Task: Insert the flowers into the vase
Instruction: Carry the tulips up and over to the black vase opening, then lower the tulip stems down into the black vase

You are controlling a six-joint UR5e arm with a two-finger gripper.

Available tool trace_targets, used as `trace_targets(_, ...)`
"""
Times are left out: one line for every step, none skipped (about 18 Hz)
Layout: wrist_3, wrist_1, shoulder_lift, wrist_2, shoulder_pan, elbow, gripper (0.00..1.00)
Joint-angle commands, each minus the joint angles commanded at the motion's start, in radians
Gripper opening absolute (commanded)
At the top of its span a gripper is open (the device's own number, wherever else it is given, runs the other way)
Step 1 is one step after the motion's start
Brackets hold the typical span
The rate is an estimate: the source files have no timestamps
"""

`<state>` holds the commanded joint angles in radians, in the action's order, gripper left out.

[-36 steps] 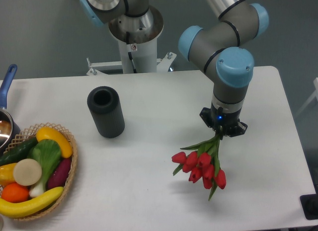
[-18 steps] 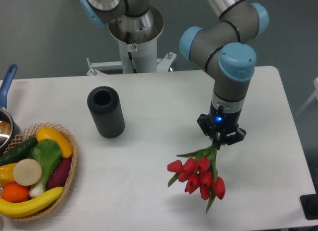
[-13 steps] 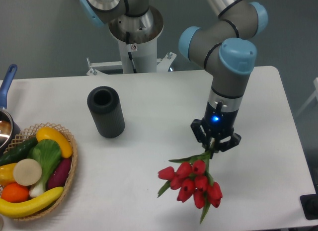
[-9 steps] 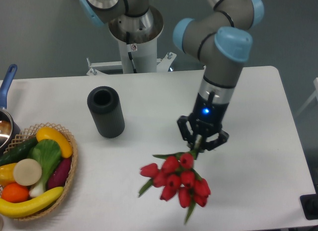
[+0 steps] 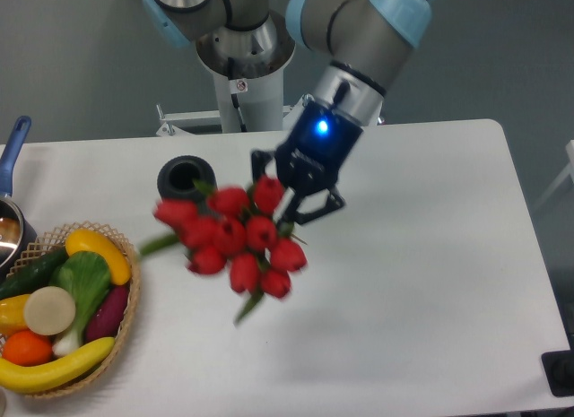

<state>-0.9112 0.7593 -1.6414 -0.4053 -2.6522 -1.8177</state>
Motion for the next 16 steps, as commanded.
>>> trace_targets(0.000, 0.000, 0.012, 0.034, -0.006, -0.012, 0.00)
trace_targets(0.002, 0.000, 0.023, 0.061, -0.009, -0.032, 0.00)
trace_targets(0.000, 0.000, 0.034, 0.083, -0.011, -0.055, 0.00)
trace_targets(-0.003, 0.000, 0.046, 0.101, -0.014, -0.081, 0.00)
trace_targets(-0.008, 0.000, 0.057, 0.118, -0.018, -0.104, 0.00)
trace_targets(-0.020, -0.002, 0.063, 0.132, -0.024, -0.130, 0.00)
trace_targets(-0.035, -0.003, 0.069, 0.146, -0.029, -0.147, 0.00)
trace_targets(-0.040, -0.005, 0.077, 0.163, -0.031, -0.156, 0.00)
trace_targets(-0.038, -0.005, 0.087, 0.186, -0.032, -0.166, 0.00)
trace_targets(-0.038, -0.005, 0.100, 0.204, -0.034, -0.173, 0.00)
trace_targets(-0.038, -0.005, 0.113, 0.214, -0.040, -0.184, 0.00)
trace_targets(-0.037, -0.005, 0.126, 0.220, -0.044, -0.190, 0.00)
trace_targets(-0.034, -0.003, 0.138, 0.224, -0.046, -0.196, 0.00)
trace_targets(-0.031, -0.003, 0.147, 0.226, -0.051, -0.204, 0.01)
trace_targets(-0.029, -0.002, 0.155, 0.227, -0.061, -0.209, 0.01)
trace_targets(-0.029, -0.002, 0.164, 0.229, -0.066, -0.216, 0.01)
